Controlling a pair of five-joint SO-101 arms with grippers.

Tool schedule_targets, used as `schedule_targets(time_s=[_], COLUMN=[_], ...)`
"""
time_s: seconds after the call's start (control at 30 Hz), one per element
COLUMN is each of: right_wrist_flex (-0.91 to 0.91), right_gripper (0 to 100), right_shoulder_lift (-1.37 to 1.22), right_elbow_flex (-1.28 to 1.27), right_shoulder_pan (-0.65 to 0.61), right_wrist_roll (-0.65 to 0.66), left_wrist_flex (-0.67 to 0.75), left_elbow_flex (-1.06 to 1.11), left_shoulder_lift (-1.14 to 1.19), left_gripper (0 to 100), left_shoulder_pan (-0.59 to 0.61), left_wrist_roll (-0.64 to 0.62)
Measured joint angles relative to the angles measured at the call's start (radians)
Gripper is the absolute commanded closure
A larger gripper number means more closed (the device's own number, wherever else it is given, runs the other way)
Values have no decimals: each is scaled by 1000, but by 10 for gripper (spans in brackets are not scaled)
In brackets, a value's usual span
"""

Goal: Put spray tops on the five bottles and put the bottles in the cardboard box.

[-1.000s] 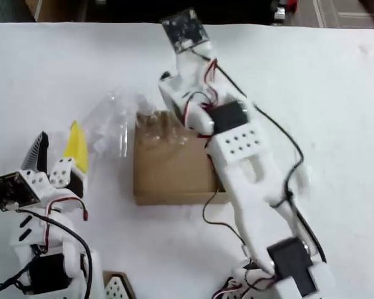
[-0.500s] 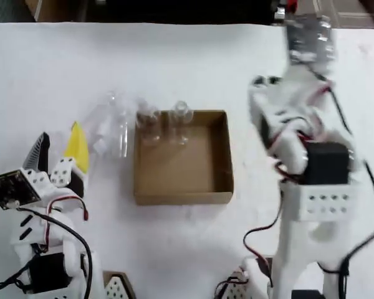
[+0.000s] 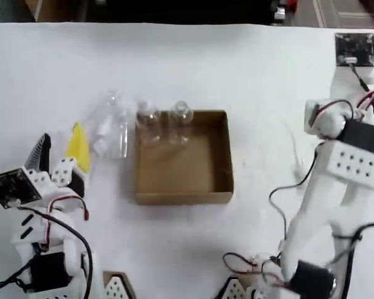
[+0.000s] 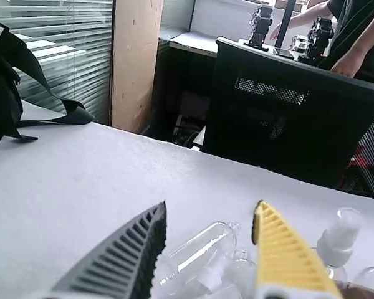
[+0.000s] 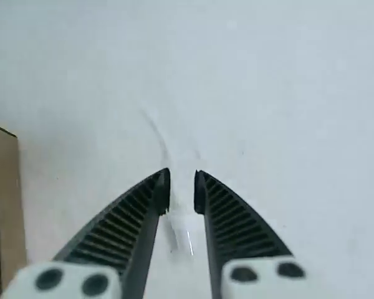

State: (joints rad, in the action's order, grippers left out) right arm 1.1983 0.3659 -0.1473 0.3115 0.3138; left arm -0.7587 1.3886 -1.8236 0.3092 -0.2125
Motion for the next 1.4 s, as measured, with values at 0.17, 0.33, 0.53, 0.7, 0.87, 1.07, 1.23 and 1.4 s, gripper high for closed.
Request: schedule_targets(time_s=[0.17,0.33,0.53,0.7,0.87,1.07,1.23,1.4], right_wrist_flex=[-3,-3,-60,-219,-192,-44,-107,-287], right_gripper=[941,866,790,790,790,790,790,790], right_shoulder_lift=[-129,-256,-384,-450,-454,-307,-175,-175], right_elbow_flex=[2,2,-98,-181,-219,-249,-414,-552], right_shoulder_pan=[75,161,210,209,207,209,181,141], right_wrist_roll=[6,18,25,74,149,161,183,235], left_wrist_flex=[0,0,0,0,0,0,0,0], left_elbow_flex=[0,0,0,0,0,0,0,0], left_shoulder_lift=[2,2,2,2,2,2,2,2], left_gripper=[786,786,786,786,786,786,786,786], left_shoulder_pan=[0,0,0,0,0,0,0,0], left_wrist_roll=[0,0,0,0,0,0,0,0])
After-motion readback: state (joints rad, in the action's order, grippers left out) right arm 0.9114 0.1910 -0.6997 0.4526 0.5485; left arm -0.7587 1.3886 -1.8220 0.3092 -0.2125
